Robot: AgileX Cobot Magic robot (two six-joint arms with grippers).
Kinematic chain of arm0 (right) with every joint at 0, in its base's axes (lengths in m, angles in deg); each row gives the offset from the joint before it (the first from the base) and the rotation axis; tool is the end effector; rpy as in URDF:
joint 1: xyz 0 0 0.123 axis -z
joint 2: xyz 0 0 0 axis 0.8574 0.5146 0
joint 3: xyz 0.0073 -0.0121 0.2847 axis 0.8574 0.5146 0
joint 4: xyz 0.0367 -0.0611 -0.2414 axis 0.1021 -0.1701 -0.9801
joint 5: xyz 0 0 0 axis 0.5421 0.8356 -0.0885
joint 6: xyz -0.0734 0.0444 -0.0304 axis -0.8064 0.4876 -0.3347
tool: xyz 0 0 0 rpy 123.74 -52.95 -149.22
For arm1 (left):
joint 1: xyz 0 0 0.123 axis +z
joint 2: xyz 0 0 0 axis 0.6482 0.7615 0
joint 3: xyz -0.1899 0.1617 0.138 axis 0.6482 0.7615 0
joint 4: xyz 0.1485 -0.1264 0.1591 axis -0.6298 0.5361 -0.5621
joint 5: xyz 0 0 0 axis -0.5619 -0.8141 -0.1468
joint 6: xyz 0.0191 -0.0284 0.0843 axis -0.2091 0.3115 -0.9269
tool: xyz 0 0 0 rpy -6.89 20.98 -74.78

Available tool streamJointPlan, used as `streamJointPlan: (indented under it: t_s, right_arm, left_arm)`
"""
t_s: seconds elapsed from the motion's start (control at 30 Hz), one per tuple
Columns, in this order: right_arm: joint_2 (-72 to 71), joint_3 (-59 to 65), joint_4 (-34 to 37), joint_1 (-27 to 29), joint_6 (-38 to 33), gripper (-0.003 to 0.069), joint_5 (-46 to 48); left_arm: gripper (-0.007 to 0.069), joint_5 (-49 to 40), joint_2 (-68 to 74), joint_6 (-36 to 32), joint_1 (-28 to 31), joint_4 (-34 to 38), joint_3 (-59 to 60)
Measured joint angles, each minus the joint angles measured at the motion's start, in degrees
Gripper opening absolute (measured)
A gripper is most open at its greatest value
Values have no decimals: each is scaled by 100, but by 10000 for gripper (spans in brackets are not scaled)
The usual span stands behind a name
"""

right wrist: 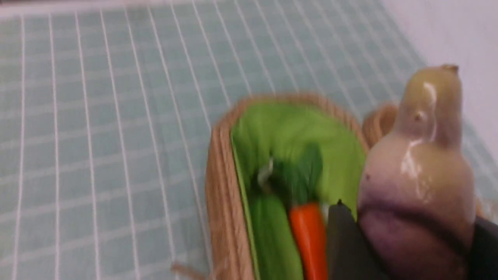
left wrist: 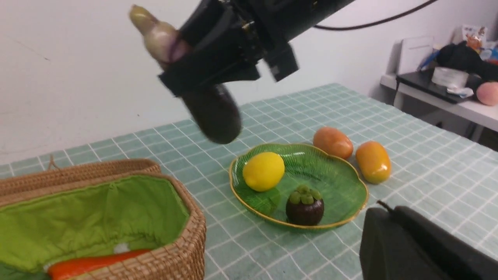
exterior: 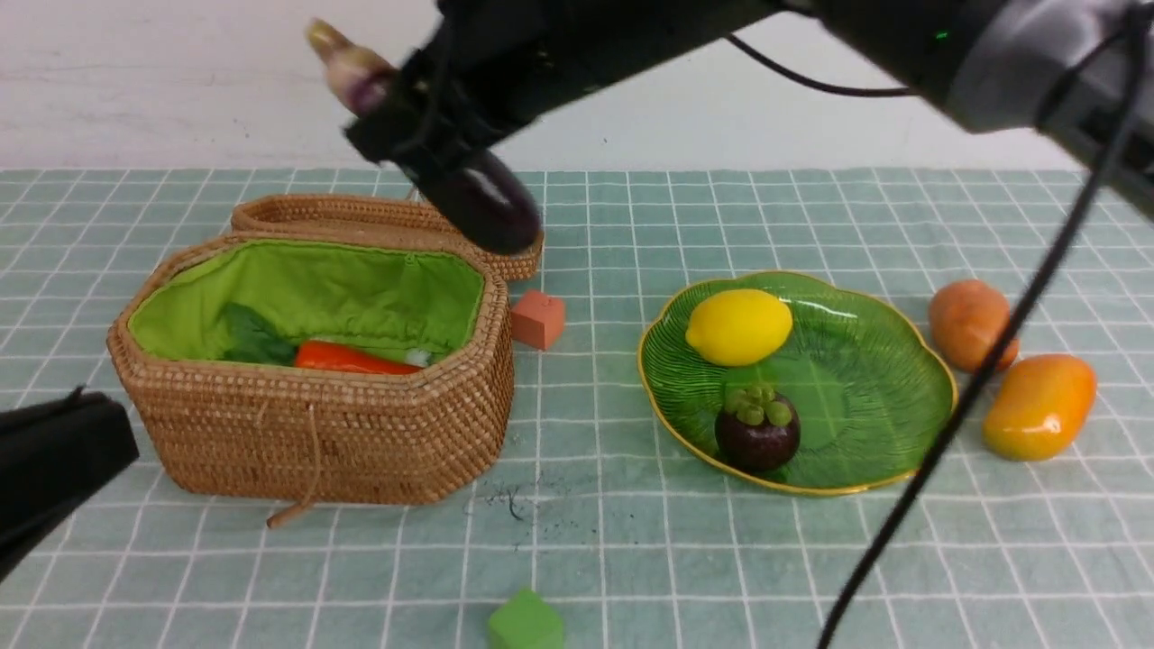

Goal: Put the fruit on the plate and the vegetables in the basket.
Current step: Grab an eggplant with your right arm and place it in the basket on the left, then use the right arm to grab a mango and put it into the right plate

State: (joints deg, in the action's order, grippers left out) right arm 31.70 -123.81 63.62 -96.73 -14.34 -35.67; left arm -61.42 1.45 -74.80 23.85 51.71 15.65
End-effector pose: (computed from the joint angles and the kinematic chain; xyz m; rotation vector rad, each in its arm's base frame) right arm 0.3519 0.3211 0.4031 -1.2612 1.5678 0.5973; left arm 0.0633 -0.0469 0.3568 0.4107 1.6001 -0.5179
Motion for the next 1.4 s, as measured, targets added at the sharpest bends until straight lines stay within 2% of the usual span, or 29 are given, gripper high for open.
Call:
streamJointPlan:
  t_s: [0.13, 0.27, 0.33, 0.4, 0.47, 0.5, 0.53, 0.57, 0.6, 0.7, 0.73, 0.77, 0.83, 0.9, 1.0, 1.2, 1.23, 1.27, 1.3, 1.4]
  right_arm:
    - [946, -420, 1043, -152, -873, 300, -1066]
    - [1424, -453, 1189, -185, -1600, 300, -1234]
    - [1564, -453, 1161, -185, -1726, 301, -1229]
    - [1615, -453, 1142, -185, -1698, 329, -1229]
    - [1620, -453, 1131, -185, -1535, 399, -1212]
    - [1608, -453, 1126, -185, -1423, 445, -1198]
    - [1533, -453, 995, -185, -1156, 541, -1099]
    - [1446, -453, 825, -185, -971, 605, -947]
    - [1346, -453, 598, -180, -744, 640, -765]
    - [934, -453, -220, -174, 208, 671, -113]
    - [897, -453, -288, -174, 208, 671, -61]
    - [586, -460, -853, -160, 937, 654, 393]
    - [378, -460, -1219, -145, 1360, 633, 712]
    - [-231, -480, -2361, -97, 2428, 531, 1787]
    - [-679, -502, -3537, -62, 3100, 373, 2565]
    - [-1244, -81, -4938, 242, 4147, 86, 2699]
    - [-1357, 121, -5087, 406, 4401, 51, 2693]
    - [-1380, 167, -5136, 491, 4455, 45, 2693]
    - [-1563, 590, -5231, 928, 4936, 13, 2669]
    - [-1814, 1624, -5079, 2098, 5847, 11, 2662]
  left_arm:
    - [-13, 221, 0, 0, 0, 4, 0]
    - [-13, 238, 0, 0, 0, 11, 0]
    - [-13, 241, 0, 0, 0, 11, 0]
    - [-13, 241, 0, 0, 0, 17, 0]
    - [-13, 232, 0, 0, 0, 20, 0]
    - [-13, 229, 0, 0, 0, 20, 0]
    - [-13, 207, 0, 0, 0, 24, 0]
    - [-13, 201, 0, 0, 0, 24, 0]
    - [-13, 201, 0, -5, 0, 24, 0]
    - [-13, 175, 0, -11, 0, 24, 0]
    - [-13, 168, 0, -11, 0, 24, 0]
    - [-13, 95, 0, -11, 0, 24, 0]
    - [-13, -1, 0, -11, 0, 24, 0]
    - [-13, -398, 0, -11, 0, 24, 0]
    - [-13, -980, 0, -16, 0, 19, 0]
    - [-13, -1516, 0, -16, 0, 1, 6]
    - [-13, -1517, 0, -16, 0, 1, 6]
    - [-13, -1517, 0, -16, 0, 1, 6]
    - [-13, -1517, 0, -16, 0, 1, 6]
    - [-13, -1517, 0, -16, 0, 1, 6]
